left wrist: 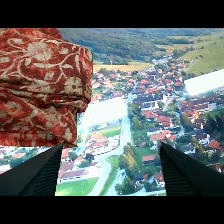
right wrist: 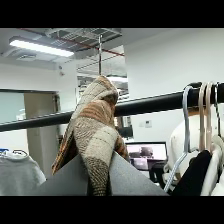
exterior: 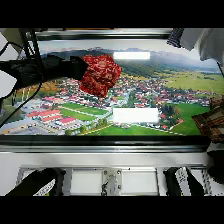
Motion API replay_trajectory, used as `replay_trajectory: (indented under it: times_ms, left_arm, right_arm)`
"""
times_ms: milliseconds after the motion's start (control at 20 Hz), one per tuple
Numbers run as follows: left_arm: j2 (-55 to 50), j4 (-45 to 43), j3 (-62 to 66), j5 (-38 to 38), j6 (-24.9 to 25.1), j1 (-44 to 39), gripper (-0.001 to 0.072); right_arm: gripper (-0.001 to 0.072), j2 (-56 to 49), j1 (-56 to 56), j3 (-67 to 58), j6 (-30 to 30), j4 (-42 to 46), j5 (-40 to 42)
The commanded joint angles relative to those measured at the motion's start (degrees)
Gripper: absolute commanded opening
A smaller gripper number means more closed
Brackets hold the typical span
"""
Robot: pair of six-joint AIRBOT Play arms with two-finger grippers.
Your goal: Fold the clothes and pants, and hang the long-sleeved shirts on hangers.
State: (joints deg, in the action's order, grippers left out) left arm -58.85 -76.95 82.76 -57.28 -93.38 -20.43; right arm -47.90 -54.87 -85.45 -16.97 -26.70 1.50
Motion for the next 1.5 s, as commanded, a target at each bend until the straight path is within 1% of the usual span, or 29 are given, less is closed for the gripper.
replay_trajectory:
  times_ms: [0, 150, 300, 500, 700, 850, 1000, 1200, 1300, 1350, 1450]
  left_arm:
    - [0.0, 0.0, 0.0, -1.7, 0.0, 0.0, 0.0634]
    - [0.0, 0.0, 0.0, -2.2, 0.0, 0.0, 0.0634]
    - [0.0, -0.1, 0.0, -2.2, 0.0, 0.0, 0.0634]
    - [0.0, 0.0, 0.0, -2.4, 0.0, 0.0, 0.0634]
    - [0.0, -0.1, 0.0, -2.9, 0.1, 0.0, 0.0634]
    - [0.0, 0.0, 0.0, -3.0, 0.1, 0.1, 0.0634]
    - [0.0, 0.0, 0.0, -3.0, 0.0, 0.0, 0.0634]
    - [0.0, 0.0, 0.0, -3.0, 0.0, 0.0, 0.0634]
    - [0.0, 0.0, 0.0, -3.0, 0.0, 0.0, 0.0634]
    - [0.0, 0.1, 0.0, -2.9, 0.0, 0.0, 0.0634]
    - [0.0, 0.1, 0.0, -2.7, 0.0, 0.0, 0.0634]
  right_arm:
    - [0.0027, -0.1, 0.0, -0.3, -0.2, 0.2, 1.2]
    - [0.0027, -0.8, -0.1, -0.3, -0.2, 0.2, 3.3]
    - [0.0027, -1.9, -0.1, -0.3, -0.2, 0.8, 3.4]
    - [0.0027, -3.7, -0.1, -0.3, -0.2, 0.8, 7.2]
    - [0.0027, -5.6, -2.3, -0.9, 0.8, 0.7, 6.4]
    - [0.0027, -6.6, -5.6, -2.3, 2.1, 0.7, 4.1]
    - [0.0027, -7.4, -8.4, -2.7, 2.8, 0.6, 4.6]
    - [0.0028, -8.7, -9.1, -2.5, 2.8, 0.5, 4.7]
    - [0.0028, -8.7, -9.1, -1.2, 2.8, -1.5, 5.2]
    - [0.0029, -8.5, -9.1, 0.5, 2.8, -4.0, 7.7]
    - [0.0030, -8.2, -9.0, 1.6, 2.8, -6.3, 8.6]
